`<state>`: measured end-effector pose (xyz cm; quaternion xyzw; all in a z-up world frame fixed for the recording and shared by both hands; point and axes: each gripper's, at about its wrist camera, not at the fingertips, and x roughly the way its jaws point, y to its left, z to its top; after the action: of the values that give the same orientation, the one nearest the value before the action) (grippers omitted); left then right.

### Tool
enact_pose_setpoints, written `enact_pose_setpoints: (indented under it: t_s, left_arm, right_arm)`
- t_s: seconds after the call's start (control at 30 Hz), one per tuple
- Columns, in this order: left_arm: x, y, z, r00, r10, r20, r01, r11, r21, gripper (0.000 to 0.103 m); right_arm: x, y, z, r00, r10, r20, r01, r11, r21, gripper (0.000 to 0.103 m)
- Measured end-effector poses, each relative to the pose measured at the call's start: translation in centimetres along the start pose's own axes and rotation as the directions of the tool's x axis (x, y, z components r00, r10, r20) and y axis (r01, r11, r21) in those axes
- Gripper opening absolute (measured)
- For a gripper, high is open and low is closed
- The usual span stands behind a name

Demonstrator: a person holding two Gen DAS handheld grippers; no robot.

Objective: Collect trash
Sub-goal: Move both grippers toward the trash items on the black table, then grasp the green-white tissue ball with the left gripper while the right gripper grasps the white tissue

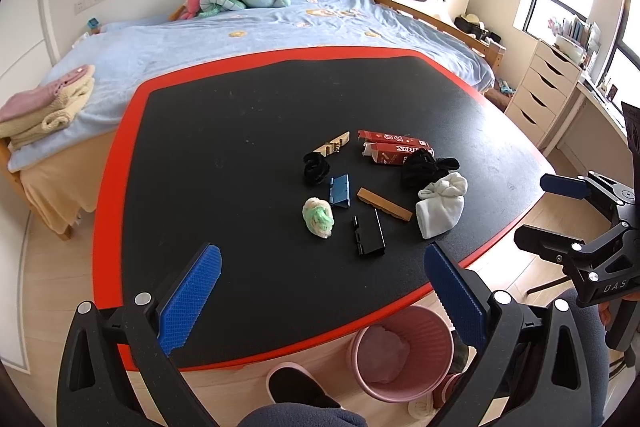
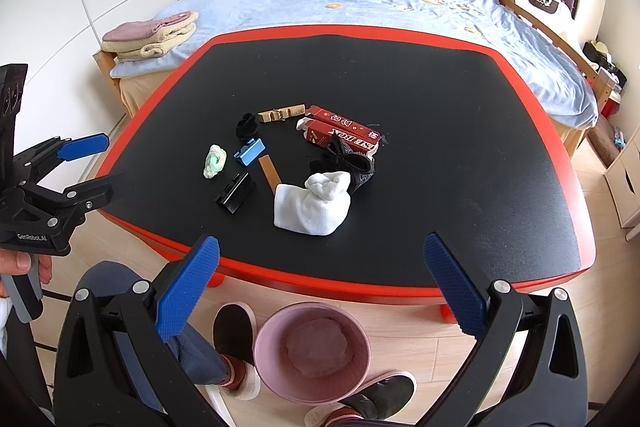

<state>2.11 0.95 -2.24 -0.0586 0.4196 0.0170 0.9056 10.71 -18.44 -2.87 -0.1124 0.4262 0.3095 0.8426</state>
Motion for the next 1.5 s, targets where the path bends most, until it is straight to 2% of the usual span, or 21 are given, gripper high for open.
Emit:
enact_pose_setpoints:
  t_s: [0.37, 0.7, 0.73, 0.77, 0.83, 0.9, 1.0, 1.03, 1.1, 1.13, 1.2, 1.5]
  left_arm:
    - [4.1, 1.0, 1.5, 0.995, -0.02, -0.098, 0.019, 1.0, -0.012, 0.097]
    - [8.7, 1.8, 2.0, 0.98, -0.022, -0.197, 0.019, 1.0, -0.017, 0.097]
    - [9.0, 1.9, 2.0, 0.98, -0.022, -0.2, 0.019, 1.0, -0.016, 0.097]
    - [9.3, 1.9, 2.0, 0.979, -0.024, -0.204, 0.021, 1.0, -0.016, 0.097]
    - [9.7, 1.9, 1.9, 0.978, -0.031, -0.207, 0.028, 0.999, -0.018, 0.094]
    - [10.2, 1.9, 1.9, 0.976, -0.039, -0.216, 0.036, 0.999, -0.018, 0.08]
    - [10.5, 1.9, 1.7, 0.975, -0.041, -0.218, 0.039, 0.999, -0.013, 0.067]
    - [10.5, 1.9, 1.7, 0.977, -0.038, -0.212, 0.037, 0.999, -0.008, 0.064]
    - [10.4, 2.1, 1.6, 0.978, -0.028, -0.205, 0.028, 1.0, -0.004, 0.048]
    - [10.3, 2.1, 1.6, 0.979, -0.027, -0.204, 0.027, 1.0, -0.004, 0.043]
    - [10.2, 2.2, 1.7, 0.978, -0.022, -0.208, 0.023, 1.0, 0.002, 0.02]
    - [8.2, 1.9, 1.6, 0.985, -0.02, -0.174, 0.023, 1.0, 0.013, 0.019]
  right_arm:
    - [3.5, -1.0, 1.4, 0.998, 0.021, -0.055, -0.02, 1.0, 0.016, 0.1]
    - [6.7, -1.6, 2.0, 0.993, 0.058, -0.107, -0.056, 0.998, 0.02, 0.1]
    - [7.0, -1.7, 2.0, 0.992, 0.063, -0.113, -0.061, 0.998, 0.019, 0.096]
    - [7.3, -1.6, 2.0, 0.99, 0.065, -0.124, -0.064, 0.998, 0.017, 0.086]
    - [7.8, -1.6, 1.9, 0.988, 0.069, -0.14, -0.068, 0.998, 0.013, 0.076]
    - [8.1, -1.6, 1.9, 0.987, 0.08, -0.14, -0.079, 0.997, 0.013, 0.072]
    - [8.3, -1.5, 1.9, 0.985, 0.087, -0.146, -0.087, 0.996, 0.006, 0.055]
    - [8.3, -1.4, 1.9, 0.985, 0.094, -0.147, -0.094, 0.996, 0.004, 0.046]
    - [8.3, -1.4, 2.0, 0.984, 0.1, -0.146, -0.101, 0.995, 0.002, 0.043]
    - [8.4, -1.3, 2.0, 0.984, 0.105, -0.147, -0.106, 0.994, 0.003, 0.04]
    - [8.2, -1.3, 1.9, 0.984, 0.108, -0.143, -0.109, 0.994, 0.005, 0.037]
    - [5.8, -1.4, 1.6, 0.989, 0.113, -0.1, -0.112, 0.994, 0.014, 0.033]
